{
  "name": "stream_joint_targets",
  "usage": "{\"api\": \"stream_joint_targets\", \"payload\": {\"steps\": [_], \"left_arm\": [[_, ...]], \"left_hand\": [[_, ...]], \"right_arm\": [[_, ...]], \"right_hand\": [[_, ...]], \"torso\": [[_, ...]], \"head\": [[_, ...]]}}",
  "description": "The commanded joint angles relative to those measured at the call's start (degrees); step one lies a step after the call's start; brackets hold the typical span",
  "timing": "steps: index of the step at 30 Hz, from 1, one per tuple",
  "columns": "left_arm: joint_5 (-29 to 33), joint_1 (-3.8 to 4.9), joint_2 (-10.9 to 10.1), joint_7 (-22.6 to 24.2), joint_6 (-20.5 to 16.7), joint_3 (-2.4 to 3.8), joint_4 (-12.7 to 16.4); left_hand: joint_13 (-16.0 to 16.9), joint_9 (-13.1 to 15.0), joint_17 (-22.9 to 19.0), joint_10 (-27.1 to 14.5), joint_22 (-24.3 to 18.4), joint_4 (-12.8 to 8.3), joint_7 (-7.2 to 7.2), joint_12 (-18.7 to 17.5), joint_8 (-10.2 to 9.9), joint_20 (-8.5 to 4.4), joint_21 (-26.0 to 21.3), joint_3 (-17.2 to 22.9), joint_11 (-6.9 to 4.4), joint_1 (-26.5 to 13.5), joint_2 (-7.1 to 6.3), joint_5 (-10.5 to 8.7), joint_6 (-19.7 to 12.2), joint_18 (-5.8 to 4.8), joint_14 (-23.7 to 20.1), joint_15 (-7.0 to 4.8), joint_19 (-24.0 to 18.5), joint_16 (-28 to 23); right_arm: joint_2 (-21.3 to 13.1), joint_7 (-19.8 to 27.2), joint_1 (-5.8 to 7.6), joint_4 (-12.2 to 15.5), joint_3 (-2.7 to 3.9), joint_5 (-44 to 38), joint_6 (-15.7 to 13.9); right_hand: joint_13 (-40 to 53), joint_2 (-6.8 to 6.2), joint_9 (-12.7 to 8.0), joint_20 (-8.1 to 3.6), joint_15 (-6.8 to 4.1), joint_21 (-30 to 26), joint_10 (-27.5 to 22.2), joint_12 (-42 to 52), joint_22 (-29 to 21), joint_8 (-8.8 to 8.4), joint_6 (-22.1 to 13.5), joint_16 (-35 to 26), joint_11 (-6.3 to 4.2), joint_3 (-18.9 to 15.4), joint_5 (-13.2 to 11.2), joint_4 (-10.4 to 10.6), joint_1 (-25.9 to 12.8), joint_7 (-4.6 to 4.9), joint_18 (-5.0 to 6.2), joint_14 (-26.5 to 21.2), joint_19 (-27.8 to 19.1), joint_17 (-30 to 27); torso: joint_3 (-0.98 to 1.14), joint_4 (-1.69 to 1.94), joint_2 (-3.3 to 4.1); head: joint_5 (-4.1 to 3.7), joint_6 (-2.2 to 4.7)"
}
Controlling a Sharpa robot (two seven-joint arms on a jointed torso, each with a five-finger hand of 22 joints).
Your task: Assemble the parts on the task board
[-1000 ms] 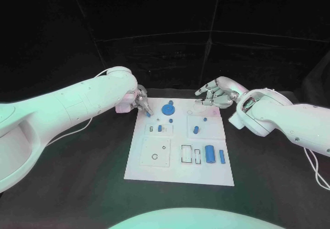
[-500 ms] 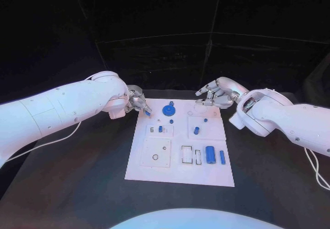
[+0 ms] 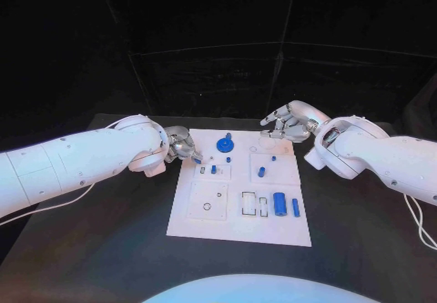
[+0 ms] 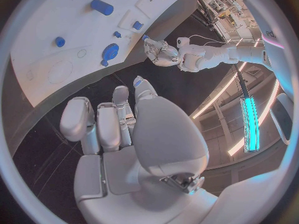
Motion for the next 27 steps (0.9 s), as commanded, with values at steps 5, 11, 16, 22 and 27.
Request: {"api": "stream_joint_targets", "payload": {"steps": [5, 11, 16, 22, 27], "left_arm": [[-5.04, -0.44, -0.08, 1.35, -0.86, -0.84, 1.07], [-6.33, -0.71, 0.21, 1.23, -0.08, -1.17, 1.18], [-6.6, -0.81, 0.49, 1.0, 0.47, -1.25, 1.04], [-6.7, -0.91, 0.94, 0.59, 0.46, -1.29, 0.64], [-6.72, -0.96, 1.28, 0.42, 0.05, -1.3, 0.47]], "left_hand": [[-0.14, 0.1, 15.09, 0.57, -0.05, -5.63, -0.18, 0.03, 0.26, 0.12, 0.31, 6.2, -0.05, -0.12, 0.1, 0.19, 0.09, -0.34, 5.94, -0.26, 0.37, 0.19], [-0.14, 0.1, 15.09, 0.57, -0.05, -5.63, -0.18, 0.03, 0.26, 0.12, 0.31, 6.2, -0.05, -0.12, 0.1, 0.19, 0.09, -0.34, 5.94, -0.26, 0.37, 0.19], [-0.14, 0.1, 15.09, 0.57, -0.05, -5.63, -0.18, 0.03, 0.26, 0.12, 0.31, 6.2, -0.05, -0.12, 0.1, 0.19, 0.09, -0.34, 5.94, -0.26, 0.37, 0.19], [-0.14, 0.1, 15.09, 0.57, -0.05, -5.63, -0.18, 0.03, 0.26, 0.12, 0.31, 6.2, -0.05, -0.12, 0.1, 0.19, 0.09, -0.34, 5.94, -0.26, 0.37, 0.19], [-0.14, 0.1, 15.09, 0.57, -0.05, -5.63, -0.18, 0.03, 0.26, 0.12, 0.31, 6.2, -0.05, -0.12, 0.1, 0.19, 0.09, -0.34, 5.94, -0.26, 0.37, 0.19]], "right_arm": [[0.3, 0.42, 0.09, -0.22, 0.02, 0.09, 0.53], [0.44, 0.45, 0.09, -0.31, 0.02, 0.09, 0.61], [0.51, 0.47, 0.09, -0.34, 0.02, 0.09, 0.64], [0.6, 0.5, 0.09, -0.36, 0.02, 0.09, 0.68], [0.65, 0.53, 0.09, -0.37, 0.02, 0.09, 0.68]], "right_hand": [[-0.06, 0.21, -0.04, 0.17, -0.47, -0.33, -0.35, -0.3, -0.06, 0.22, -0.47, -0.22, -0.08, -0.06, -0.26, -0.43, 0.21, -0.01, 0.96, 1.08, -0.4, -0.05], [-0.06, 0.21, -0.04, 0.17, -0.47, -0.33, -0.35, -0.3, -0.06, 0.22, -0.47, -0.22, -0.08, -0.06, -0.26, -0.43, 0.21, -0.01, 0.96, 1.08, -0.4, -0.05], [-0.06, 0.21, -0.04, 0.17, -0.47, -0.33, -0.35, -0.3, -0.06, 0.22, -0.47, -0.22, -0.08, -0.06, -0.26, -0.43, 0.21, -0.01, 0.96, 1.08, -0.4, -0.05], [-0.06, 0.21, -0.04, 0.17, -0.47, -0.33, -0.35, -0.3, -0.06, 0.22, -0.47, -0.22, -0.08, -0.06, -0.26, -0.43, 0.21, -0.01, 0.96, 1.08, -0.4, -0.05], [-0.06, 0.21, -0.04, 0.17, -0.47, -0.33, -0.35, -0.3, -0.06, 0.22, -0.47, -0.22, -0.08, -0.06, -0.26, -0.43, 0.21, -0.01, 0.96, 1.08, -0.4, -0.05]], "torso": [[0.07, -0.1, 0.04], [0.05, -0.04, 0.05], [0.06, -0.01, 0.02], [0.05, -0.01, 0.01], [0.05, -0.04, 0.02]], "head": [[0.15, -0.2], [0.05, -0.26], [0.06, -0.33], [0.03, -0.39], [0.0, -0.39]]}}
